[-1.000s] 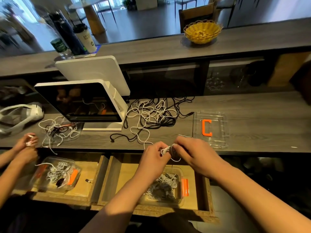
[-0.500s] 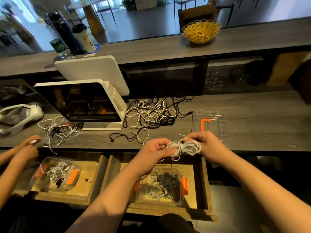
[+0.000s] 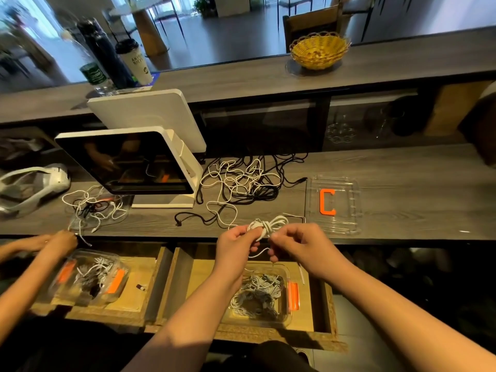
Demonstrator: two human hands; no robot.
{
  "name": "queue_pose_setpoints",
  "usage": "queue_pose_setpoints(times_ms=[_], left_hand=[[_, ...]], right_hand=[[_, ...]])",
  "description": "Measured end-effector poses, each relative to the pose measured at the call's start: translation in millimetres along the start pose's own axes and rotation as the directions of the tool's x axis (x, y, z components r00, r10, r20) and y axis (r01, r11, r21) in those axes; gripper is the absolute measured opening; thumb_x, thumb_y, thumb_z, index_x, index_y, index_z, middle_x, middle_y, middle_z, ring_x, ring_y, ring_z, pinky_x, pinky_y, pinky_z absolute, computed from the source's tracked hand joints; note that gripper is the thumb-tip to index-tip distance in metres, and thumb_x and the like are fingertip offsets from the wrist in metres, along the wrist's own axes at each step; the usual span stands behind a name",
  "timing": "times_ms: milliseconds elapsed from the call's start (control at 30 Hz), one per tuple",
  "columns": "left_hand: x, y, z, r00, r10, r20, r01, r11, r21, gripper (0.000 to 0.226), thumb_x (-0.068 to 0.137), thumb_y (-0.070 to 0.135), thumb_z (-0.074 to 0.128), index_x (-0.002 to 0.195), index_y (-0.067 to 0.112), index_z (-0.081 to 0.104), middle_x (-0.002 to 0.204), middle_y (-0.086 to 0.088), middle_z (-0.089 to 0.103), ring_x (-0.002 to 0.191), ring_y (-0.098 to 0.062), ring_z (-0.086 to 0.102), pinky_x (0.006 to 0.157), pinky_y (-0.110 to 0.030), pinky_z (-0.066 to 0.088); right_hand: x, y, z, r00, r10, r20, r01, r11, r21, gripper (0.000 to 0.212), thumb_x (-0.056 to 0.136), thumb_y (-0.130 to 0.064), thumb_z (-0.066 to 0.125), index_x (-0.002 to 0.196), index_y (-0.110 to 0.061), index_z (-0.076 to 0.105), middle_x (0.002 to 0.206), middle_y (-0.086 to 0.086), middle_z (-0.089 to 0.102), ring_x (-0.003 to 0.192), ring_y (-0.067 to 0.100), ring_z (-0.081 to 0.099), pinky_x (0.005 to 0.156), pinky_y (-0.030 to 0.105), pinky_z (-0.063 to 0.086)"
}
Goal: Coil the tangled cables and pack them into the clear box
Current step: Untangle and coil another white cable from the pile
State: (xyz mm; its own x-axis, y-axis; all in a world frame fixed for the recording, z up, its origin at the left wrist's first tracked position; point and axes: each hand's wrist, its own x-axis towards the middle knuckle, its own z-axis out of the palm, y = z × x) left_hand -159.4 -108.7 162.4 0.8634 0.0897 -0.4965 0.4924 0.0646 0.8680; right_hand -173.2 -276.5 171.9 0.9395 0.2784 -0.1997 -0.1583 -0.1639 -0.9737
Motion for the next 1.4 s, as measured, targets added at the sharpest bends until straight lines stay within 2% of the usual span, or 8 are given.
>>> queue_pose_setpoints(times_ms=[100,233,433,833,967,1067,1167,1400], left_hand=[[-3.4,-0.2,0.9,0.998,0.069,-0.01,-0.067,0.988,0.138,0.011,0.087,0.016,0.075,0.095,0.008,0.076,0.085,-0.01,0.076,0.08,-0.024,0.07,0.079,-0.036,0.056],[-6.1,3.0,3.9,0.986,0.163,0.043,-0.168,0.943,0.289,0.008,0.083,0.007,0.076,0.091,0.009,0.075,0.077,-0.002,0.074,0.073,-0.012,0.068,0.068,-0.021,0.054],[-16.5,13.0,7.5,0.965,0.219,0.142,-0.259,0.867,0.425,0.018,0.081,-0.004,0.073,0.088,0.013,0.072,0.058,0.012,0.058,0.041,0.006,0.046,0.046,-0.009,0.035],[-31.8,22.3,18.3,0.9,0.371,0.228,-0.431,0.837,0.337,0.023,0.084,-0.003,0.074,0.087,0.017,0.065,0.075,-0.009,0.068,0.064,-0.02,0.072,0.062,-0.025,0.058],[-33.3,17.1,23.1,0.803,0.537,0.26,-0.594,0.683,0.426,0.03,0.081,0.004,0.079,0.079,0.031,0.067,0.085,0.005,0.065,0.07,-0.02,0.067,0.066,-0.03,0.057],[-35.9,15.2,26.5,0.679,0.65,0.341,-0.717,0.487,0.499,0.02,0.081,0.003,0.077,0.083,0.021,0.068,0.086,0.011,0.06,0.075,-0.009,0.061,0.065,-0.016,0.049],[-33.7,15.1,25.2,0.593,0.706,0.387,-0.78,0.383,0.495,0.016,0.081,-0.002,0.075,0.086,0.013,0.068,0.088,0.007,0.061,0.078,-0.009,0.06,0.065,-0.022,0.051],[-31.4,9.5,22.0,0.432,0.778,0.455,-0.86,0.204,0.468,0.025,0.076,-0.013,0.072,0.089,0.007,0.067,0.096,0.001,0.061,0.092,0.0,0.057,0.078,-0.012,0.047]], right_hand=[[1.3,-4.7,-1.7,0.999,-0.03,0.022,0.029,0.999,0.018,0.024,0.1,-0.006,0.048,0.103,-0.007,0.072,0.091,0.011,0.075,0.089,0.023,0.073,0.089,0.038,0.057],[-1.9,-8.4,-0.9,0.995,-0.082,0.048,0.091,0.969,-0.229,0.014,0.096,-0.015,0.06,0.103,-0.018,0.073,0.086,0.0,0.074,0.082,0.008,0.07,0.079,0.027,0.058],[-3.2,-22.7,-8.7,0.942,-0.327,0.07,0.286,0.679,-0.676,0.041,0.092,-0.05,0.044,0.098,-0.021,0.073,0.081,-0.01,0.065,0.075,0.007,0.055,0.069,0.028,0.048],[6.1,-27.3,-24.9,0.95,-0.284,-0.133,0.235,0.925,-0.297,0.028,0.095,-0.029,0.059,0.068,-0.022,0.063,0.08,0.0,0.06,0.07,0.009,0.059,0.065,0.027,0.052],[0.4,-25.5,-25.1,0.945,-0.225,-0.236,0.181,0.964,-0.193,0.033,0.097,-0.024,0.06,0.07,-0.008,0.071,0.066,0.008,0.067,0.06,0.016,0.063,0.059,0.031,0.054],[-2.4,-23.8,-26.0,0.937,-0.181,-0.3,0.142,0.979,-0.146,0.036,0.097,-0.024,0.058,0.07,-0.003,0.069,0.069,0.016,0.067,0.066,0.029,0.065,0.064,0.042,0.055],[-3.7,-25.4,-24.3,0.927,-0.184,-0.326,0.113,0.968,-0.225,0.036,0.097,-0.028,0.058,0.068,-0.011,0.07,0.063,0.008,0.065,0.06,0.02,0.063,0.062,0.041,0.055],[-3.7,-30.3,-31.4,0.991,-0.003,-0.136,-0.019,0.987,-0.16,0.037,0.096,-0.026,0.061,0.061,-0.017,0.068,0.055,0.005,0.054,0.05,0.012,0.049,0.057,0.037,0.043]])
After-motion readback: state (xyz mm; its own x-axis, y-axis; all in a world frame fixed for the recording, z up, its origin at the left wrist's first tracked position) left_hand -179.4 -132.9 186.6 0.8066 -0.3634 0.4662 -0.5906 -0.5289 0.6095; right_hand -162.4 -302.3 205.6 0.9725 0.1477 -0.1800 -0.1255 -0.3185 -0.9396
